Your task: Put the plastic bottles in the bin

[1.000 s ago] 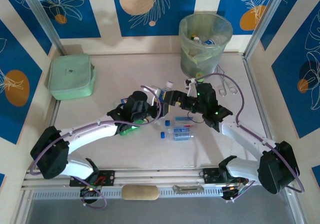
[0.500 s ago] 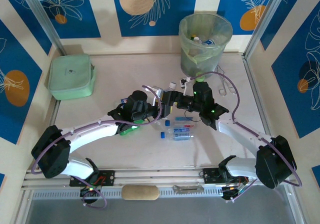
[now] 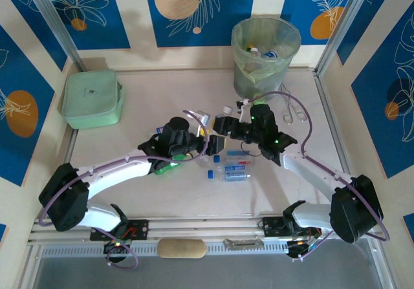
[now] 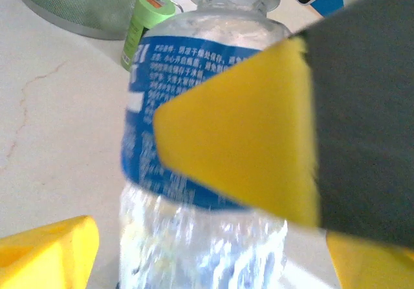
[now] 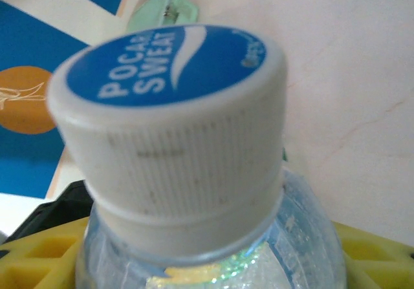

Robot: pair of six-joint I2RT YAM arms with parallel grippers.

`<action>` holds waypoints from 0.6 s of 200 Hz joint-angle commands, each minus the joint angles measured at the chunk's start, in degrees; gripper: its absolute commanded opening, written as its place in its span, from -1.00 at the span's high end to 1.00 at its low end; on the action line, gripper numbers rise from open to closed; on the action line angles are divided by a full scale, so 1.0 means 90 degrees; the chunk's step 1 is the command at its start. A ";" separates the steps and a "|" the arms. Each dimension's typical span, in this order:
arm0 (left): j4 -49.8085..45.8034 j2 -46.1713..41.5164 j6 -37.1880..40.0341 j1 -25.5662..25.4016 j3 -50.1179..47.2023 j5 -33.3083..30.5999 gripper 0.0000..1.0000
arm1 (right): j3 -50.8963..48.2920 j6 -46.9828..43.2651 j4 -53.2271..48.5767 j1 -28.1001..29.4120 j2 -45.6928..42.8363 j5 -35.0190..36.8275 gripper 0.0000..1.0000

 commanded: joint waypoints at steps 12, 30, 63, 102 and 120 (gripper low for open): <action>-0.0145 -0.0566 -0.0027 0.0267 -0.0400 -0.0582 -0.97 | 0.0406 -0.0327 -0.0621 -0.0473 -0.0227 0.0322 -0.26; -0.0286 -0.0797 -0.0231 0.0508 -0.0667 -0.0997 -0.99 | 0.0657 -0.0430 -0.0855 -0.0781 -0.0248 0.0368 -0.26; -0.0887 -0.1019 -0.0906 0.1046 -0.0898 -0.1297 -0.99 | 0.1497 -0.0759 -0.1188 -0.1342 -0.0126 0.0366 -0.25; -0.0861 -0.1223 -0.1192 0.1447 -0.1221 -0.1090 -0.99 | 0.2893 -0.0959 -0.1103 -0.1851 0.0528 0.0163 -0.24; -0.0868 -0.1278 -0.1174 0.1494 -0.1289 -0.1113 -1.00 | 0.3715 -0.1109 -0.1150 -0.1934 0.1042 0.0058 -0.24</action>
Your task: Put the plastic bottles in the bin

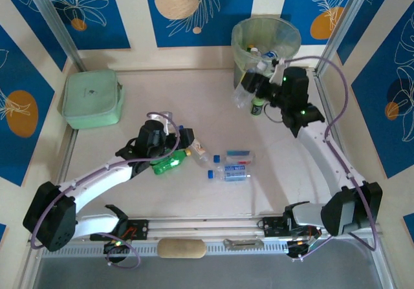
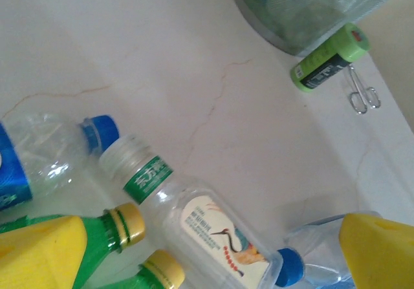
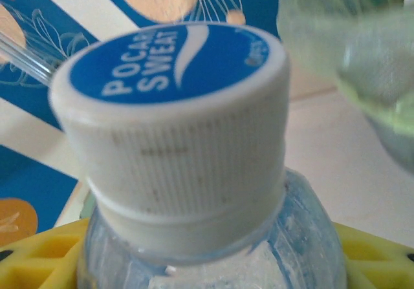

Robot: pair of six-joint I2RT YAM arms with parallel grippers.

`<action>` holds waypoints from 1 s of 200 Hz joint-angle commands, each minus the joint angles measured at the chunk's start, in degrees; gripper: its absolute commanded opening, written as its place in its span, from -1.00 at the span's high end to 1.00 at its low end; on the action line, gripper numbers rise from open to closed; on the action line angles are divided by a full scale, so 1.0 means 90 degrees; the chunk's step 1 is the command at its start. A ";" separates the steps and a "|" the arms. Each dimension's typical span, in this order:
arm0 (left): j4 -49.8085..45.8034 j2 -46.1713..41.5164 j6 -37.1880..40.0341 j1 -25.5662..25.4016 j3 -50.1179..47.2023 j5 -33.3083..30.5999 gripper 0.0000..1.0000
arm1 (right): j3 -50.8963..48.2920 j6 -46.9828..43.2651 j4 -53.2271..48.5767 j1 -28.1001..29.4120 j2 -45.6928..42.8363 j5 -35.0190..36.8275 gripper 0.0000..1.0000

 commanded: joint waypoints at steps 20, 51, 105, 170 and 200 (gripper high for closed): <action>-0.0023 -0.0267 -0.0166 0.0081 -0.0199 -0.0060 -1.00 | 0.1959 -0.0691 -0.0176 -0.0157 0.1117 -0.0062 -0.24; 0.0059 -0.0397 -0.0299 0.0081 -0.0405 -0.0088 -1.00 | 0.3793 -0.1131 -0.0749 -0.0314 0.2191 0.0167 -0.24; -0.0049 -0.0983 -0.0301 0.0081 -0.0798 -0.0373 -0.99 | 0.6580 -0.1023 -0.1744 -0.0736 0.4157 0.0858 -0.26; -0.0359 -0.1477 -0.0246 0.0091 -0.0955 -0.0641 -0.99 | 0.9896 -0.0890 -0.3559 -0.0919 0.6630 0.1121 -0.26; -0.0346 -0.1578 -0.0354 0.0095 -0.1075 -0.0758 -1.00 | 0.8986 -0.0721 -0.3177 -0.0958 0.6428 0.1035 -0.26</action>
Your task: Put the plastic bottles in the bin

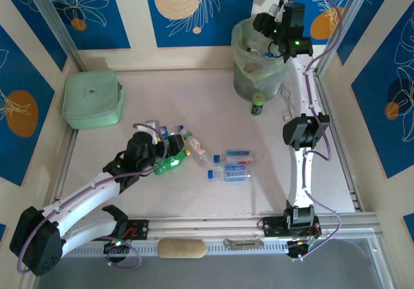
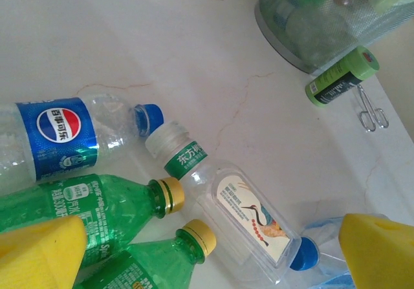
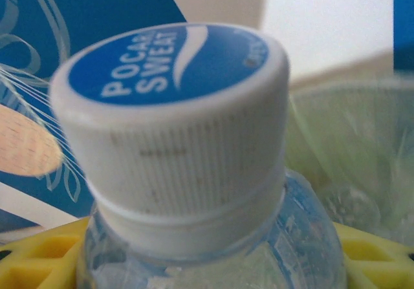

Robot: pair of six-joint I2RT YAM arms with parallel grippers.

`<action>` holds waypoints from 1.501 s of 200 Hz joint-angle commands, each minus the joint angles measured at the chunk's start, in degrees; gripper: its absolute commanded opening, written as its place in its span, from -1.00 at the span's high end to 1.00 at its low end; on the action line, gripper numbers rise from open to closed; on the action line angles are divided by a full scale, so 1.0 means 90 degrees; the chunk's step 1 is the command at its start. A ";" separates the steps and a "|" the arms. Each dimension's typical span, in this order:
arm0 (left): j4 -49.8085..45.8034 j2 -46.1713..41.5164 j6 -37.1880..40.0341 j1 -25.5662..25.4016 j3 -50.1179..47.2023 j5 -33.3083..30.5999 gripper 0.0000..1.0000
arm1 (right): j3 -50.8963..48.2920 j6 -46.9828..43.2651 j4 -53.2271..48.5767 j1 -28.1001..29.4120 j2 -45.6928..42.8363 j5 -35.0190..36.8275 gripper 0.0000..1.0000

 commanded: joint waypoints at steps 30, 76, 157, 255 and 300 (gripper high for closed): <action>-0.0163 -0.0179 -0.0102 0.0063 -0.0148 -0.0261 -0.99 | -0.0400 0.0125 -0.0053 -0.0025 -0.0139 -0.0148 -0.37; -0.0066 -0.0033 -0.0138 0.0064 -0.0103 -0.0232 -1.00 | -0.0139 0.0011 -0.0225 -0.0057 -0.0229 -0.0258 -0.81; -0.0223 0.0050 0.0016 0.0084 0.0107 -0.0369 -1.00 | -0.1443 -0.0788 -0.0364 0.0350 -0.1746 -0.0546 -0.90; -0.0036 0.0646 -0.0163 0.0235 0.0431 0.0177 -1.00 | -0.7651 -0.1858 0.0722 0.1895 -0.5778 -0.0928 -0.97; 0.0111 0.0768 -0.0127 0.0437 0.0575 0.0227 -0.99 | -0.9578 -0.1760 0.0144 0.2784 -0.6824 -0.1135 -0.99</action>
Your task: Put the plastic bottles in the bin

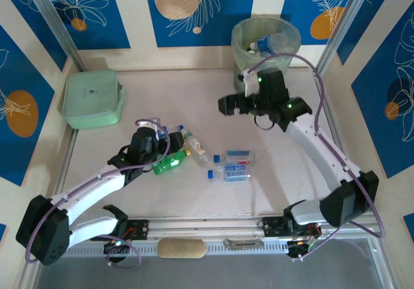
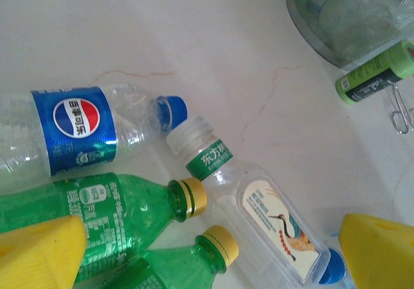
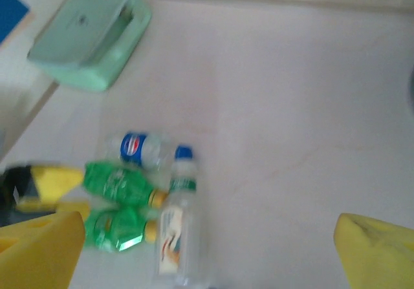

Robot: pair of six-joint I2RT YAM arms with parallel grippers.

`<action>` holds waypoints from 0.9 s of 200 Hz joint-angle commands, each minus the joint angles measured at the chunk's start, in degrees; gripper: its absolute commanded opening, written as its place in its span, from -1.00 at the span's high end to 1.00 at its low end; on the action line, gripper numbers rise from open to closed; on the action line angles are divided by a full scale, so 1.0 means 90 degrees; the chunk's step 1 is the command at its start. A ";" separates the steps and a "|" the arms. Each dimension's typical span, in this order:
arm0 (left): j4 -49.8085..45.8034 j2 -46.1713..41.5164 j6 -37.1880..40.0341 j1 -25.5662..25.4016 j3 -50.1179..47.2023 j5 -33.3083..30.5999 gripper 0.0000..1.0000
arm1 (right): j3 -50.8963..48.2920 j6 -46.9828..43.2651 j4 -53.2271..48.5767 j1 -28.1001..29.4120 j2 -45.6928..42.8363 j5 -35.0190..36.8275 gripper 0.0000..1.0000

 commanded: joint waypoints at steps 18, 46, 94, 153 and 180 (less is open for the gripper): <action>0.0365 0.0110 -0.0039 0.0276 0.0228 0.0176 -0.99 | -0.1128 0.0195 -0.0636 0.0886 -0.0427 -0.0252 -0.99; 0.0476 0.0207 -0.0137 0.0351 0.0228 0.0263 -0.99 | -0.1368 0.0371 -0.1204 0.1659 -0.0202 0.0050 -0.99; 0.0432 0.0248 -0.0187 0.0464 0.0204 0.0230 -0.99 | -0.0942 0.0396 -0.2838 0.2682 0.0608 0.1117 -1.00; 0.0437 0.0248 -0.0188 0.0711 0.0179 0.0319 -0.99 | -0.0820 0.0465 -0.3514 0.3271 0.1619 0.2453 -0.98; 0.0427 0.0229 -0.0225 0.0800 0.0160 0.0437 -0.99 | -0.0772 0.0290 -0.3489 0.3386 0.1989 0.3050 -0.98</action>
